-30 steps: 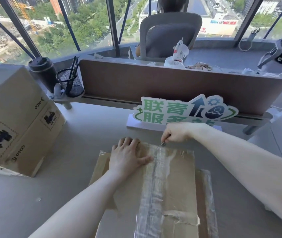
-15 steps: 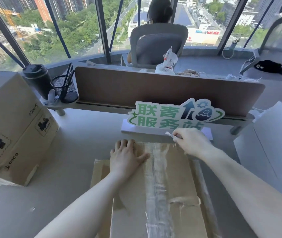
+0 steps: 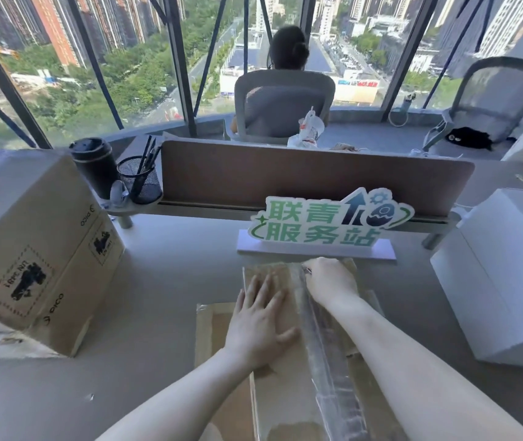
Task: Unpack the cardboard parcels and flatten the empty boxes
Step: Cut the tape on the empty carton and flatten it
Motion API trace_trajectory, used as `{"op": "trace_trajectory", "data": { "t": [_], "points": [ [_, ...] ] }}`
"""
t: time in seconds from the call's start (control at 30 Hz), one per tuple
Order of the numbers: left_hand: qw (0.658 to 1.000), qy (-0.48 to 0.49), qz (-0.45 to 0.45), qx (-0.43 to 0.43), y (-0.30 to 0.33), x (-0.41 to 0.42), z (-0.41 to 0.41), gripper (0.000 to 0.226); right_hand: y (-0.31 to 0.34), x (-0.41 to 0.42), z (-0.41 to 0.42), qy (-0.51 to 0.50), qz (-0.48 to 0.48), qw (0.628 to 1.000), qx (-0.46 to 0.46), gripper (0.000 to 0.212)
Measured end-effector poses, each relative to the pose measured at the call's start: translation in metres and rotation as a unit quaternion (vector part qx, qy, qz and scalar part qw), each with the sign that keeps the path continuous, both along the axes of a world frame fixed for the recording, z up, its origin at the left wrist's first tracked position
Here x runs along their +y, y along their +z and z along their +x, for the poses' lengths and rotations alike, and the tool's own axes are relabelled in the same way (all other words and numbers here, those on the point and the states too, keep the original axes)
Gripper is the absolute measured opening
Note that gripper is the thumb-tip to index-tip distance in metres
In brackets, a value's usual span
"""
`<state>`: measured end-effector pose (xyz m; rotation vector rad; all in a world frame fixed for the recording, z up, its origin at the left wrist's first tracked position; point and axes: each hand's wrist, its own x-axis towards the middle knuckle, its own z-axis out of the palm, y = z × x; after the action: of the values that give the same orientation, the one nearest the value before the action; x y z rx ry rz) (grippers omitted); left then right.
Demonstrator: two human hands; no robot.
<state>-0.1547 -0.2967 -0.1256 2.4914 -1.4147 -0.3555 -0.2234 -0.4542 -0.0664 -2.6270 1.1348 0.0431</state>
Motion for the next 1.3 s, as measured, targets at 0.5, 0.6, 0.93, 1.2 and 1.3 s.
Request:
{"op": "trace_trajectory", "data": {
  "t": [0.5,0.6,0.93,1.2,1.3],
  "points": [
    [1.000,0.015,0.014,-0.016,-0.003,-0.004,-0.004,0.083,0.002,0.056,-0.055,-0.038,0.056,0.993,0.093,0.022],
    [0.999,0.013,0.023,-0.025,-0.003,-0.005,-0.005,0.082,0.006,0.080,-0.087,-0.037,0.064,0.990,0.118,0.022],
    [0.997,-0.041,0.071,-0.005,0.007,0.047,-0.065,0.063,0.000,0.113,-0.128,-0.044,0.061,0.992,0.104,0.033],
    [0.996,-0.029,0.073,-0.038,0.002,0.082,-0.115,0.056,0.000,0.124,-0.147,-0.051,0.068,0.994,0.066,0.029],
    [0.996,-0.024,0.068,-0.044,0.002,0.083,-0.118,0.056,0.009,0.136,-0.159,-0.059,0.080,0.991,0.091,0.024]
  ]
}}
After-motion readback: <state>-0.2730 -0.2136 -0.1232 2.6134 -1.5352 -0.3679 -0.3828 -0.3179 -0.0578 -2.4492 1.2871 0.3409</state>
